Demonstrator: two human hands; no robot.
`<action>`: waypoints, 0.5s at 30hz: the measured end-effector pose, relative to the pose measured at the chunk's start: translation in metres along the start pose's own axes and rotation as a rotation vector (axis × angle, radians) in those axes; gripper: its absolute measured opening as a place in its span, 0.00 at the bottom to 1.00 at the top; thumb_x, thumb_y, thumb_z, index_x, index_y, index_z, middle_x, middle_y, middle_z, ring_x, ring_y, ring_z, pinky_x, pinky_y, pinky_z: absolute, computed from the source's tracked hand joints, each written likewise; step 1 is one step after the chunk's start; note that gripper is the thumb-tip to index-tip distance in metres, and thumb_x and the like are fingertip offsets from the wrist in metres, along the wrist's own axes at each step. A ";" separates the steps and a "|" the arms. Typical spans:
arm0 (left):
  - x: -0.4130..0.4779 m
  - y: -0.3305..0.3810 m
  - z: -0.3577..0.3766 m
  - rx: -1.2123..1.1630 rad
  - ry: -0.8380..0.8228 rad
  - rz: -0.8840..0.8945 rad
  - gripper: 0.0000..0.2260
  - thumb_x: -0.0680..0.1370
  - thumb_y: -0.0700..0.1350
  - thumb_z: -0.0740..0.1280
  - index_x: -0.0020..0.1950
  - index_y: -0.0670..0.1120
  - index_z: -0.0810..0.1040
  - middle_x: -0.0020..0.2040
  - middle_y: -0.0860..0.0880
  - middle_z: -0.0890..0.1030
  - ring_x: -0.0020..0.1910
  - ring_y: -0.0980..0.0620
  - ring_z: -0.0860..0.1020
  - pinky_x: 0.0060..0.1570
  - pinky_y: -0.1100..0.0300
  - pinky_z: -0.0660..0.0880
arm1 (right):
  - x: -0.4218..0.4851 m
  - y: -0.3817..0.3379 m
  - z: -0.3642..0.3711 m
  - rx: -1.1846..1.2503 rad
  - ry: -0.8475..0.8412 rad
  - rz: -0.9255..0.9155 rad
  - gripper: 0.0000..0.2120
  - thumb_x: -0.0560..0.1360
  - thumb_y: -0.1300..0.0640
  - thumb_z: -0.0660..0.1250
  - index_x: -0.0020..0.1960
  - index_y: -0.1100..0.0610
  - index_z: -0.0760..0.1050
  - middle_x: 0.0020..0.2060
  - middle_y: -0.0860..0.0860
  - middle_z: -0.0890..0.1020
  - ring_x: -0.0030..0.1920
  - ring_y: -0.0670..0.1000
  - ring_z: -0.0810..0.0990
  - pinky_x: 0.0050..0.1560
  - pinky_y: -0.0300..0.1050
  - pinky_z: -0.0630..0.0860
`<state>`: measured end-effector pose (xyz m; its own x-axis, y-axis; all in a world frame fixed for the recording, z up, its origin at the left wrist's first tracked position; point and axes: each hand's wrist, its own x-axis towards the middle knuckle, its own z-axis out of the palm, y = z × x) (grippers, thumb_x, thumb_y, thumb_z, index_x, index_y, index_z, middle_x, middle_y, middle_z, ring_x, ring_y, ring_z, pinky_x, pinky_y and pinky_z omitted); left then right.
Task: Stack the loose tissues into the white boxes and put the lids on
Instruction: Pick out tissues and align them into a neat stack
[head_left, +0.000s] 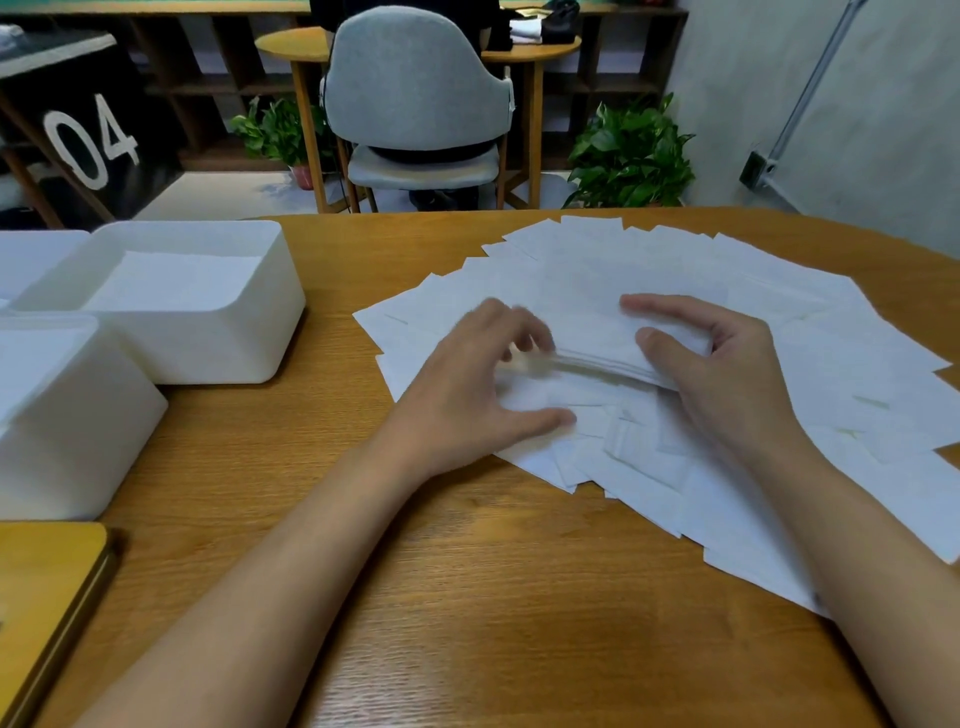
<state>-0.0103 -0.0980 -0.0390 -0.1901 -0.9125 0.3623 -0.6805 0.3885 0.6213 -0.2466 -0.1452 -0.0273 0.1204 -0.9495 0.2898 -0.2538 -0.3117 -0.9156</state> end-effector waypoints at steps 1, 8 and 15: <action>0.000 -0.002 0.001 0.035 -0.077 0.031 0.21 0.71 0.57 0.81 0.59 0.54 0.80 0.55 0.57 0.76 0.55 0.59 0.75 0.53 0.67 0.70 | 0.000 0.000 0.000 -0.001 0.004 0.005 0.15 0.80 0.65 0.69 0.57 0.47 0.86 0.55 0.36 0.86 0.61 0.35 0.80 0.63 0.29 0.73; -0.002 -0.005 0.006 0.067 -0.115 0.093 0.09 0.77 0.56 0.77 0.54 0.55 0.87 0.53 0.59 0.81 0.56 0.56 0.78 0.57 0.50 0.76 | -0.001 -0.001 0.001 -0.042 -0.027 0.003 0.15 0.80 0.66 0.68 0.58 0.48 0.86 0.56 0.36 0.86 0.61 0.33 0.79 0.59 0.24 0.70; -0.003 0.006 0.002 0.119 -0.016 0.169 0.06 0.83 0.46 0.69 0.56 0.47 0.84 0.51 0.55 0.84 0.52 0.55 0.80 0.52 0.52 0.77 | -0.003 -0.002 0.002 -0.067 -0.069 -0.032 0.14 0.81 0.64 0.68 0.59 0.48 0.86 0.57 0.37 0.86 0.62 0.35 0.79 0.62 0.27 0.71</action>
<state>-0.0154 -0.0937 -0.0381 -0.3187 -0.8381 0.4428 -0.7165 0.5189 0.4663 -0.2444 -0.1421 -0.0272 0.1946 -0.9348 0.2971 -0.3119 -0.3461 -0.8848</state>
